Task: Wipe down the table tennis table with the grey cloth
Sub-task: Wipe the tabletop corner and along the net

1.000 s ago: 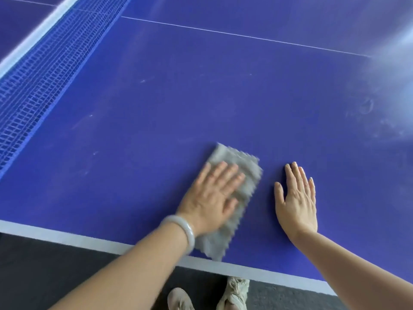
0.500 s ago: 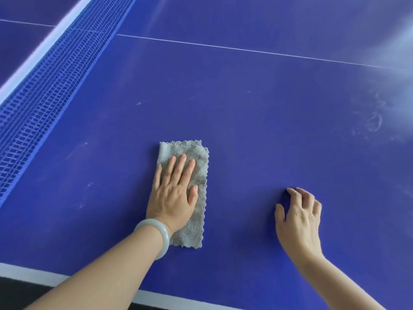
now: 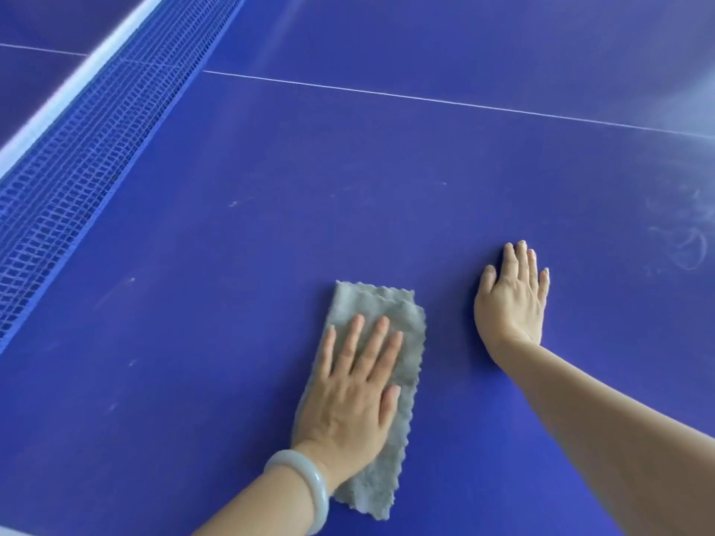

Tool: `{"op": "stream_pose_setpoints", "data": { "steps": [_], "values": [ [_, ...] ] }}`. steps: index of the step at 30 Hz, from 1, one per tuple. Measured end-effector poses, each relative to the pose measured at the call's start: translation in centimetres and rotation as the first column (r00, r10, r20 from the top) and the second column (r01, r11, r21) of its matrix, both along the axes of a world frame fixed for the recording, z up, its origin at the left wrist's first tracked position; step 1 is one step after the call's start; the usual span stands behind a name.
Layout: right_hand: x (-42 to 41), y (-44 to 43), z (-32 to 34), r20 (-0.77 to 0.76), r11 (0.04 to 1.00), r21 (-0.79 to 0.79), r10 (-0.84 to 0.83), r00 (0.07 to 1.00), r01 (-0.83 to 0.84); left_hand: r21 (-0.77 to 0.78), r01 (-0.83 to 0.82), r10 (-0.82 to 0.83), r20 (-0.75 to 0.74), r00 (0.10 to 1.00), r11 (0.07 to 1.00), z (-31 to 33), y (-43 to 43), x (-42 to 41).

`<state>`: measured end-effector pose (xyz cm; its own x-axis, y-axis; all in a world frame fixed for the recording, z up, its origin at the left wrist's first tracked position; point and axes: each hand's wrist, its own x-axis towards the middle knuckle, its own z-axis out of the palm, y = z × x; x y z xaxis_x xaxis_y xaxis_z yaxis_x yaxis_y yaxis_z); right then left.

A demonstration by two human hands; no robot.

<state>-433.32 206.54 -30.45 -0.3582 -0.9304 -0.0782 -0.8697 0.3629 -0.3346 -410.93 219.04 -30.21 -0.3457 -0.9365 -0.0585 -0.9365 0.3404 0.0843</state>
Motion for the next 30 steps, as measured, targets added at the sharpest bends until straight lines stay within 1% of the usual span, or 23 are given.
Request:
{"op": "stream_pose_setpoints", "data": {
  "steps": [1, 3, 5, 6, 7, 9, 11, 12, 14, 15, 16, 17, 19, 20, 22, 25, 26, 27, 30],
  "values": [
    [-0.1, -0.1, 0.1, 0.023, 1.000, -0.007, -0.007, 1.000, 0.007, 0.006, 0.082, -0.082, -0.016, 0.997, 0.997, -0.1, -0.7, -2.1],
    [-0.2, -0.3, 0.2, 0.049, 1.000, -0.014, -0.020, 0.999, 0.021, 0.011, 0.179, -0.179, -0.012, 0.984, 0.984, -0.2, -3.5, -5.2],
    [-0.1, -0.1, 0.1, 0.040, 1.000, -0.015, -0.021, 0.999, 0.022, 0.019, 0.204, -0.204, 0.016, 0.979, 0.979, 0.0, -7.4, -6.0],
    [-0.1, -0.1, 0.1, 0.031, 1.000, -0.013, -0.016, 0.999, 0.016, 0.018, 0.181, -0.181, 0.023, 0.983, 0.983, 0.1, -9.4, -5.4],
    [-0.1, -0.1, 0.2, 0.019, 1.000, -0.010, -0.009, 1.000, 0.009, 0.010, 0.125, -0.125, 0.017, 0.992, 0.992, 0.1, -11.4, -4.2],
    [-0.1, 0.0, 0.1, -0.007, 1.000, 0.004, 0.002, 1.000, -0.002, -0.001, -0.095, 0.095, 0.004, 0.995, 0.995, -0.1, -14.4, -0.2],
    [-0.1, 0.0, -0.1, -0.034, 1.000, 0.019, 0.009, 0.999, -0.009, -0.018, -0.324, 0.324, -0.005, 0.946, 0.946, -0.2, -15.0, 4.9],
    [0.0, 0.0, -0.2, -0.048, 1.000, 0.027, 0.012, 0.999, -0.011, -0.025, -0.404, 0.404, -0.013, 0.915, 0.914, -0.2, -14.3, 7.1],
    [0.1, -0.1, -0.3, -0.071, 0.999, 0.042, 0.016, 0.997, -0.013, -0.019, -0.519, 0.519, 0.003, 0.855, 0.855, 0.1, -12.0, 8.9],
    [0.2, -0.1, -0.3, -0.080, 0.999, 0.049, 0.018, 0.997, -0.014, -0.024, -0.548, 0.548, 0.030, 0.836, 0.836, 0.1, -10.6, 8.0],
    [0.3, -0.1, -0.3, -0.088, 0.998, 0.059, 0.020, 0.996, -0.015, -0.028, -0.541, 0.542, 0.048, 0.839, 0.841, 0.2, -9.2, 6.1],
    [0.3, -0.1, -0.3, -0.094, 0.998, 0.067, 0.023, 0.995, -0.017, -0.022, -0.489, 0.490, 0.039, 0.871, 0.872, 0.3, -7.7, 3.5],
    [0.3, -0.1, -0.1, -0.101, 0.997, 0.077, 0.032, 0.994, -0.024, -0.013, -0.267, 0.267, -0.023, 0.964, 0.964, 0.1, -6.0, -2.2],
    [0.3, -0.1, 0.1, -0.103, 0.996, 0.084, 0.036, 0.994, -0.027, -0.003, -0.152, 0.151, -0.051, 0.987, 0.988, 0.1, -6.0, -4.7],
    [0.3, -0.2, 0.2, -0.103, 0.996, 0.087, 0.042, 0.994, -0.033, 0.020, 0.001, 0.000, -0.062, 0.998, 1.000, 0.3, -8.0, -7.7],
    [0.0, -0.2, 0.0, -0.095, 0.996, 0.076, 0.046, 0.994, -0.039, 0.038, 0.198, -0.198, 0.000, 0.980, 0.979, 0.6, -13.8, -7.3],
    [0.0, -0.2, 0.0, -0.101, 0.997, 0.070, 0.045, 0.994, -0.038, 0.032, 0.218, -0.219, 0.026, 0.975, 0.975, 0.6, -15.8, -6.1],
    [0.1, -0.2, -0.1, -0.108, 0.997, 0.064, 0.043, 0.993, -0.036, 0.019, 0.192, -0.193, 0.044, 0.980, 0.981, 0.4, -17.8, -4.6],
    [0.0, -0.1, -0.3, -0.114, 0.998, 0.065, 0.034, 0.993, -0.026, -0.008, -0.039, 0.039, 0.019, 0.999, 0.999, 0.0, -21.5, -0.2]
  ]
}}
